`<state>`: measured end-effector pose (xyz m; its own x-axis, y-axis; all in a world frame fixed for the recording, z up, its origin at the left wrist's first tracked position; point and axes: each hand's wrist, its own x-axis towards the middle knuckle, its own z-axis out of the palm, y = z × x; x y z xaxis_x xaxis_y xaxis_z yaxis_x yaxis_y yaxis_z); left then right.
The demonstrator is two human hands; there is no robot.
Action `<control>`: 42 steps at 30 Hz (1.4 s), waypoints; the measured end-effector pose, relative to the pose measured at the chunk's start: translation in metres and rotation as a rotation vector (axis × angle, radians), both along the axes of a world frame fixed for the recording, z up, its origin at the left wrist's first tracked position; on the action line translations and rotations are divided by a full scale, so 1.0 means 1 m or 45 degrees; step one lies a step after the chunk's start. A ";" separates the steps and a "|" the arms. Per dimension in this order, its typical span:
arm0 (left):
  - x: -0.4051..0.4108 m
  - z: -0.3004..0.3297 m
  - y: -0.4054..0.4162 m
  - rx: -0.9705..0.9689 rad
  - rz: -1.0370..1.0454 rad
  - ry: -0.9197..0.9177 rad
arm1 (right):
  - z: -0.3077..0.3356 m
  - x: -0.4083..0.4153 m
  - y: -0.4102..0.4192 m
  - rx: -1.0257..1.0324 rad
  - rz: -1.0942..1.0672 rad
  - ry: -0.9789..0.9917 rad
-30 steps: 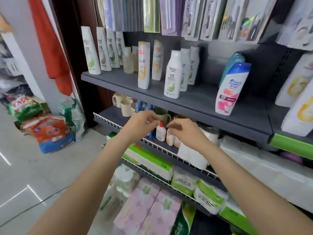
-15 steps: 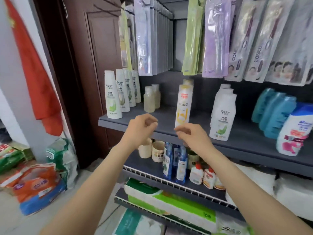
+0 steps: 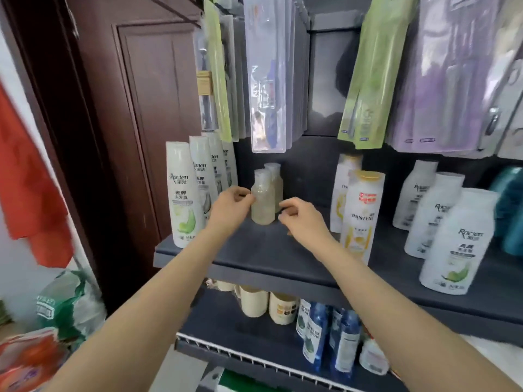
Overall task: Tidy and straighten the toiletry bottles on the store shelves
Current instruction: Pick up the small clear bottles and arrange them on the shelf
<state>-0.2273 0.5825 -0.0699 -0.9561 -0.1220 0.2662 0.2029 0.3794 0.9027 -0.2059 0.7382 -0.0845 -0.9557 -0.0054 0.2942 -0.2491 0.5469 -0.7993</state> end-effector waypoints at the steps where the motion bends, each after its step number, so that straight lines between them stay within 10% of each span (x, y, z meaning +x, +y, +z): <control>1: -0.012 0.000 0.000 0.013 -0.005 -0.010 | -0.001 -0.011 -0.004 -0.010 -0.023 -0.011; 20: -0.078 -0.004 -0.015 0.430 -0.375 -0.177 | 0.001 -0.097 -0.054 -0.166 -0.241 -0.100; 34: -0.038 0.003 -0.019 -0.124 -0.826 -0.065 | 0.022 -0.019 -0.015 -0.798 0.103 -0.099; 42: -0.028 0.003 -0.027 -0.506 -0.536 0.319 | 0.036 -0.006 -0.016 -0.896 -0.005 -0.271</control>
<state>-0.2550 0.5551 -0.0669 -0.8033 0.4057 0.4360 0.5951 0.5176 0.6148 -0.2121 0.7218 -0.0488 -0.9922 0.1200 0.0347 -0.0483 -0.1127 -0.9925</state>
